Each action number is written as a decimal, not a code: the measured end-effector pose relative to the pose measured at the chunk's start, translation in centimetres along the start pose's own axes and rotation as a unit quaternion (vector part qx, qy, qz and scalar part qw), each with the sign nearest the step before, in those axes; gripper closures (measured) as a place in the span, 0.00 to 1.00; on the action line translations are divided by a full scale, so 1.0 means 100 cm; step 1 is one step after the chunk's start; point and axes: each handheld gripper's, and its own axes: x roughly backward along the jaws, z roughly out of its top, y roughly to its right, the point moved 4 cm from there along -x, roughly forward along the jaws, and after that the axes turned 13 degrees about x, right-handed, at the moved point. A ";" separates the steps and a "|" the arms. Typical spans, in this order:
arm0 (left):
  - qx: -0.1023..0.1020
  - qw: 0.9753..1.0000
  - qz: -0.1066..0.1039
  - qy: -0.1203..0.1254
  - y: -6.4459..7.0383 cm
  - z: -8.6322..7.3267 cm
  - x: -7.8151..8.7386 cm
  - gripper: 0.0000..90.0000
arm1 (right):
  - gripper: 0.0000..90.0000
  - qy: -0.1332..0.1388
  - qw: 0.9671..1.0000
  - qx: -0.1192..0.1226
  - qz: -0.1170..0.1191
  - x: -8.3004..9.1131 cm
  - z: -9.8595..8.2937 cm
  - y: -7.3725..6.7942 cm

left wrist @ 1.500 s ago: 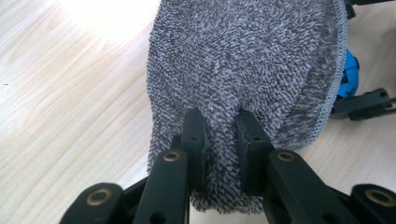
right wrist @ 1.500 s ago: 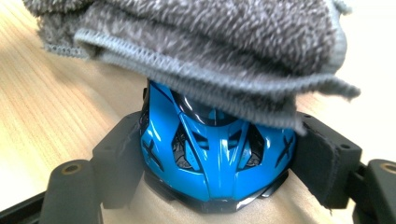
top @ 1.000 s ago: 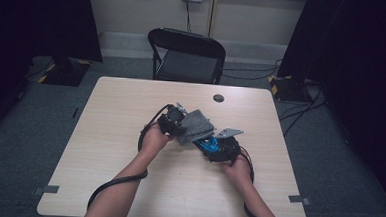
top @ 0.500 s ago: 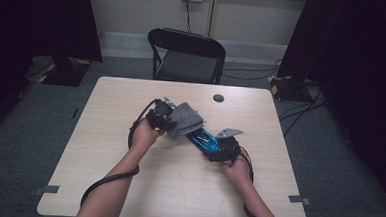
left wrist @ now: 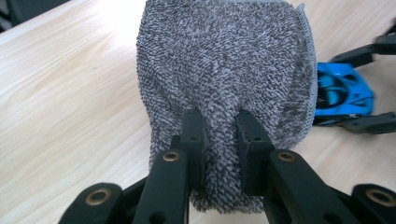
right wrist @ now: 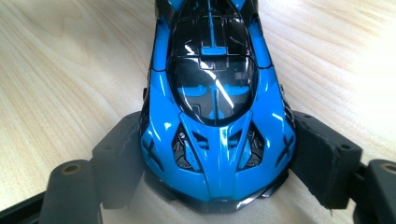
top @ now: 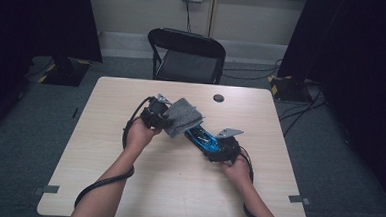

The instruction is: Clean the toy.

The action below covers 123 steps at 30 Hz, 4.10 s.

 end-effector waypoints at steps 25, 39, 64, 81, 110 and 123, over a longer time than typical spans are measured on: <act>-0.079 0.994 -0.071 -0.020 0.076 -0.014 -0.020 0.84 | 0.26 -0.001 1.000 -0.003 -0.003 0.000 0.000 0.000; -0.108 0.992 -0.053 -0.050 0.079 -0.022 -0.036 0.84 | 0.26 -0.002 1.000 -0.004 -0.004 0.000 0.000 0.000; -0.107 0.992 -0.031 -0.065 0.075 -0.020 -0.048 0.84 | 0.26 -0.002 1.000 -0.004 -0.006 0.000 0.000 -0.001; -0.071 0.996 -0.008 -0.055 0.045 -0.006 -0.040 0.84 | 0.27 -0.002 1.000 -0.004 -0.006 0.000 0.000 -0.001; -0.021 0.997 0.035 -0.064 -0.004 -0.009 -0.045 0.84 | 0.27 -0.002 1.000 -0.003 -0.007 0.000 0.000 -0.001; -0.010 0.997 0.052 -0.061 -0.017 -0.012 -0.043 0.84 | 0.27 -0.002 1.000 -0.003 -0.007 0.000 0.000 -0.001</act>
